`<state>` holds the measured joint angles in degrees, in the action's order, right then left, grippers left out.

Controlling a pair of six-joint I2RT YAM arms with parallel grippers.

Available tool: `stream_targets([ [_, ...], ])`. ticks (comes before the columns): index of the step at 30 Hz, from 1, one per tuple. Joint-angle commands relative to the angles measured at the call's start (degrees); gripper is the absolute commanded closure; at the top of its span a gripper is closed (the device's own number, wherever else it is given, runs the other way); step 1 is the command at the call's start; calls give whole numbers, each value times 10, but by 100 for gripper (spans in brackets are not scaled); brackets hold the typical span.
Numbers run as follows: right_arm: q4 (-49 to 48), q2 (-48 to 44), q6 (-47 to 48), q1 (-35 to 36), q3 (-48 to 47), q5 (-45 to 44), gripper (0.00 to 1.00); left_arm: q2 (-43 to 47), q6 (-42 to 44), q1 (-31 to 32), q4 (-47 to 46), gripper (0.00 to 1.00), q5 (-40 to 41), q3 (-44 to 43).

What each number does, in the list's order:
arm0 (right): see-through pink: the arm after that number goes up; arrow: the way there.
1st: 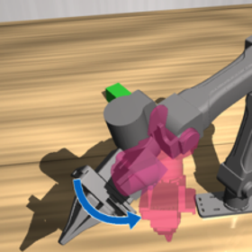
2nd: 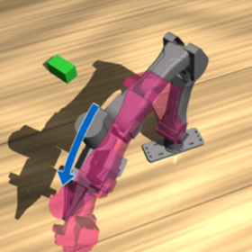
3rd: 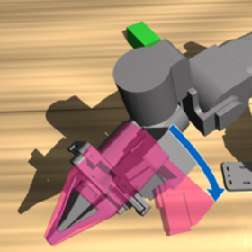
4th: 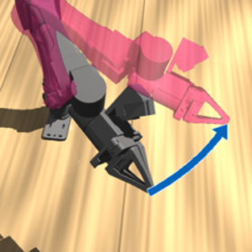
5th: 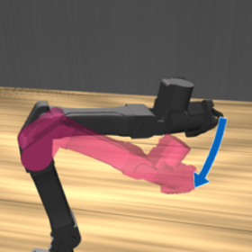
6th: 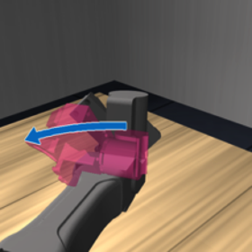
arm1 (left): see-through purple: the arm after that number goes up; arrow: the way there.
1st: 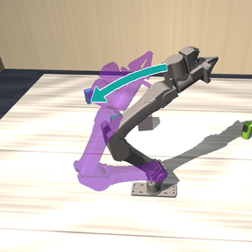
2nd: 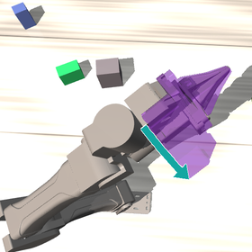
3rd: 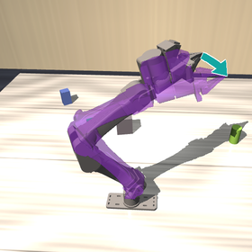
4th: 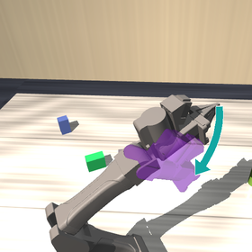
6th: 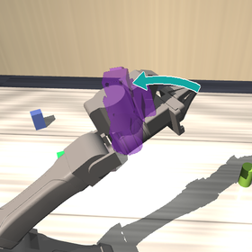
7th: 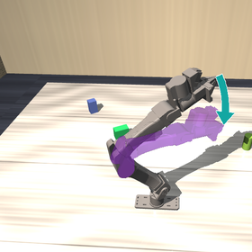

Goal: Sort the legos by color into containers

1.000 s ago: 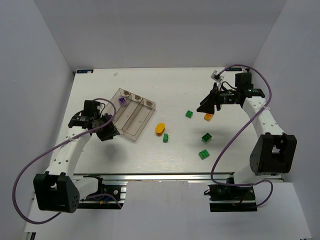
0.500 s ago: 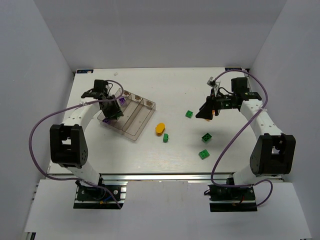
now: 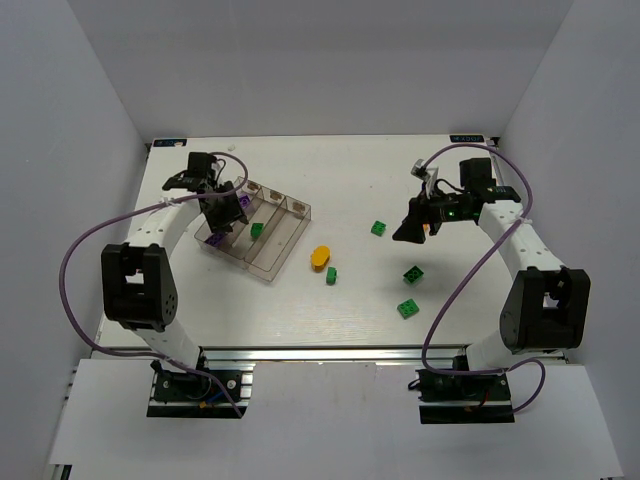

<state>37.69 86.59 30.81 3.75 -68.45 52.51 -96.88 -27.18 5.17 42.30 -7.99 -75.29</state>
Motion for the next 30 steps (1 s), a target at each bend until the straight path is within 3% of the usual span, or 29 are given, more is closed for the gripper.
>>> stream_targets([
  [1,10,-7,8,6,-11,-26,25,42,6,8,-8,42,-18,-19],
  [5,-16,-8,-48,10,0,-124,30,87,-9,24,-57,66,-90,-4],
  [8,-32,-5,-88,13,10,-197,36,110,-34,62,-104,69,-148,9],
  [14,-38,14,-109,16,9,-253,33,104,-80,184,-173,46,-165,7],
  [17,-44,28,-67,30,1,-256,13,89,-85,234,-173,41,-148,-5],
  [18,-46,43,-53,34,-5,-256,11,87,-85,243,-174,40,-139,-4],
  [30,-62,220,31,79,-121,-281,11,151,-83,317,-109,31,-19,56],
])
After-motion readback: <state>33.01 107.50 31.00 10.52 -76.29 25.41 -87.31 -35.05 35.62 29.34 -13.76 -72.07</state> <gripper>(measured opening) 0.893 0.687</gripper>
